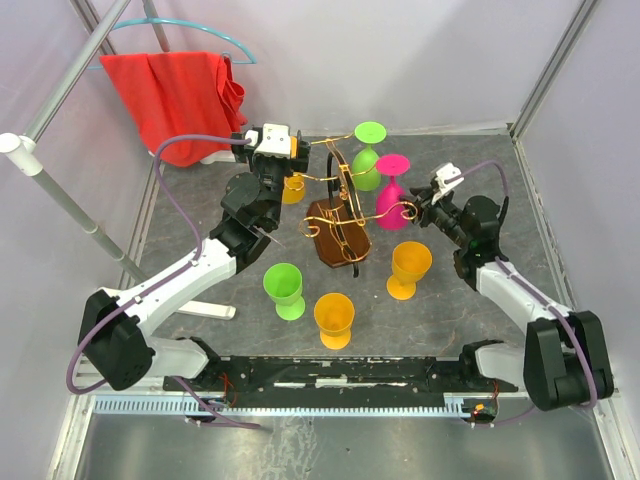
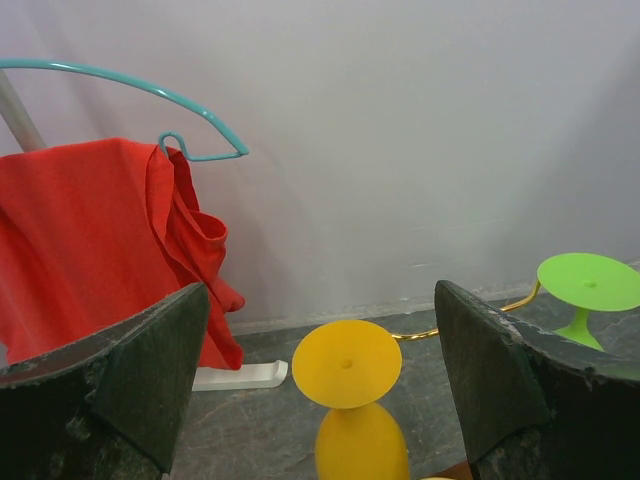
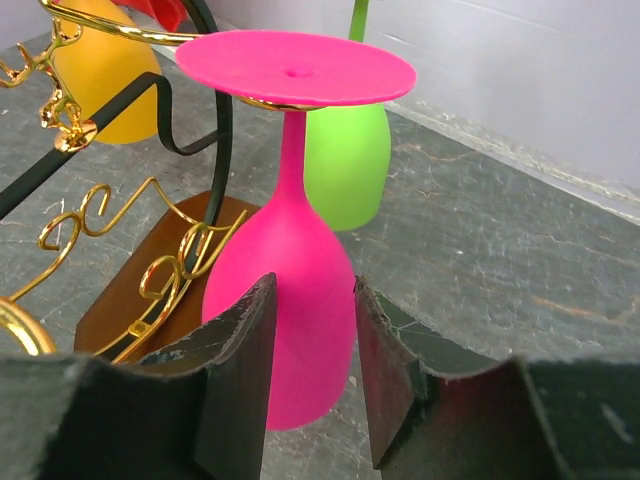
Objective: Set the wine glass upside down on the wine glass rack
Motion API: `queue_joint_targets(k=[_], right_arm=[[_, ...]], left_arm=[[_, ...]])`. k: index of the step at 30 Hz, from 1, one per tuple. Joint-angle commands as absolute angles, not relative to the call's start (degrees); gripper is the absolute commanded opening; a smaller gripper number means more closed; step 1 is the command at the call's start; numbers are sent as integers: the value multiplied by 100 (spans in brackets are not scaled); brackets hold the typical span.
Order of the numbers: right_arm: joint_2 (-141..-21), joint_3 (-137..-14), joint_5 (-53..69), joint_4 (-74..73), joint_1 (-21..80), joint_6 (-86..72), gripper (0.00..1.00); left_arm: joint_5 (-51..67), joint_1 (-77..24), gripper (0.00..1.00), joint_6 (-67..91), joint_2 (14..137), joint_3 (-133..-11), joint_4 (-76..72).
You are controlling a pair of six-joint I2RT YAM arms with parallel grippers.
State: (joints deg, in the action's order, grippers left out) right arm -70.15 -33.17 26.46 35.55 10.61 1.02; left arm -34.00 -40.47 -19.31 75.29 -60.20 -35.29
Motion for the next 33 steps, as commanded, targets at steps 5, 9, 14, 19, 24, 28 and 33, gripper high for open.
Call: queue_joint_targets(k=[5,9,14,19,24,28,33], right_arm=[[-6157,-3241,1433,2730,1083,422,50],[-5902,-3528,274,1985,1080,505,55],[-6291,-5112,-1455,-53,1034,171,60],[-6746,-6335,-1723,-1040,981,-240,73],[-7116,-7179,-1764,-1557,971,-461,79],[-7452,-7739,-1722,-2164,971,-618,80],[-7643,-8132,-1386,-2443,968,-851,82]], left_arm=[[-3409,-4008,99,-1805,7196,-6068,-3420],[-3328,-4008,99,-1761,7019,-6226,-2872],[-2789,-4008,99,-1537,6924,-6845,-1493],[-2946,-4008,99,-1199,6987,-7759,89],[-3166,-4003,99,-623,6785,-8328,1771],[-3140,-4008,99,-13,6585,-8575,3157],[-2868,-4003,99,582,6334,-8645,4214]])
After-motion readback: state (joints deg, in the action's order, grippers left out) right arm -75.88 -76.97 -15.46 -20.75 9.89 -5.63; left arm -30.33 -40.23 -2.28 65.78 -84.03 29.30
